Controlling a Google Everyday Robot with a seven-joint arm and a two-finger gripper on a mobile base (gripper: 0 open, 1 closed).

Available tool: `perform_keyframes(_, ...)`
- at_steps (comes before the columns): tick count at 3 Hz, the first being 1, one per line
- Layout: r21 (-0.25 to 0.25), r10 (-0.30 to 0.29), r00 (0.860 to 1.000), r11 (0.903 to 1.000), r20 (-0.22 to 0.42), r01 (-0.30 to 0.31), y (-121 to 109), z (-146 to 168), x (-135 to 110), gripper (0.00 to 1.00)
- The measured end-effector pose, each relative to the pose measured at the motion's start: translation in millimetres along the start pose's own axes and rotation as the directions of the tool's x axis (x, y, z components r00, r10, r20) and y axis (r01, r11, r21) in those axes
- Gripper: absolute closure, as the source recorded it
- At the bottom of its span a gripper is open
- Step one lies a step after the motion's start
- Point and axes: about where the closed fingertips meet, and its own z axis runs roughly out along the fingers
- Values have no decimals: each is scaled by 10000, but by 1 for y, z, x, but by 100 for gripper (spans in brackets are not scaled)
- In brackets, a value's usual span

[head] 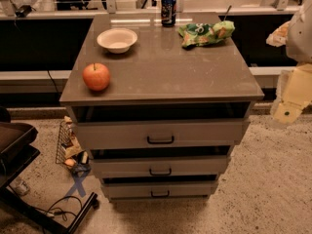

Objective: Move green rice chip bag near apple

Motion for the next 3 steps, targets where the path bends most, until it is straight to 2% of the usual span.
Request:
perform_keyframes(1, 2, 0, 10000, 10000, 1, 0, 0, 0, 0, 0)
perform_keyframes(2, 793, 724, 9974, 9943, -39, -719, -28, 1, -2, 0)
perform_keyframes(3, 2320, 1790, 9836, 9561, 213, -1790, -87, 8, 0, 0)
